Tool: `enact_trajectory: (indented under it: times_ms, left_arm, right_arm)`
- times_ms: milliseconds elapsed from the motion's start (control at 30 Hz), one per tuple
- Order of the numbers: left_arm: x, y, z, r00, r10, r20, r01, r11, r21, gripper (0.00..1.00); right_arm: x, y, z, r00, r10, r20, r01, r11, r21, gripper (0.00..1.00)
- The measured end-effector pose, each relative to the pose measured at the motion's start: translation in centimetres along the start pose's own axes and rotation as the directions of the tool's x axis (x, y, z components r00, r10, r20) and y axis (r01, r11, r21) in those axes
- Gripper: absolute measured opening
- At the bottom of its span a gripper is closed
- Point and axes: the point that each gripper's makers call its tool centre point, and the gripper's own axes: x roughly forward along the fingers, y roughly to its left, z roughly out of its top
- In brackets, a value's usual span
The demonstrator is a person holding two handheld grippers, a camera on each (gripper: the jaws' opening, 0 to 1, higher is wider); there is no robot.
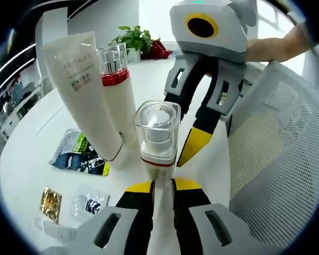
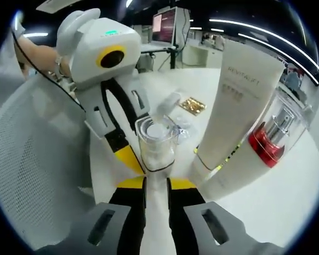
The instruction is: Arrange the skincare products in the storage area until every visible bottle or jar stands upright without overlapping.
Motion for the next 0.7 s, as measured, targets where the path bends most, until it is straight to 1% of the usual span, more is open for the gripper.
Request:
enact_trajectory:
  times_ms: [333,700]
  left_arm:
    - [0.9,0.1,0.7,1.0,-0.002,0.001,0.002,1.0,0.004,0.07]
    - [2.5,0.4,1.6,1.0,-0.001,0.007,0.001,1.0,-0.001,0.07]
  right_arm:
    - [-0.2,-0.7,-1.0,0.999,-0.034,-0.004,0.034,0.999,0.013,0.14]
    - [-0.6,-2.3,-2.0,0.997,-0.081,-0.006,0.081,0.996,0.042,0.14]
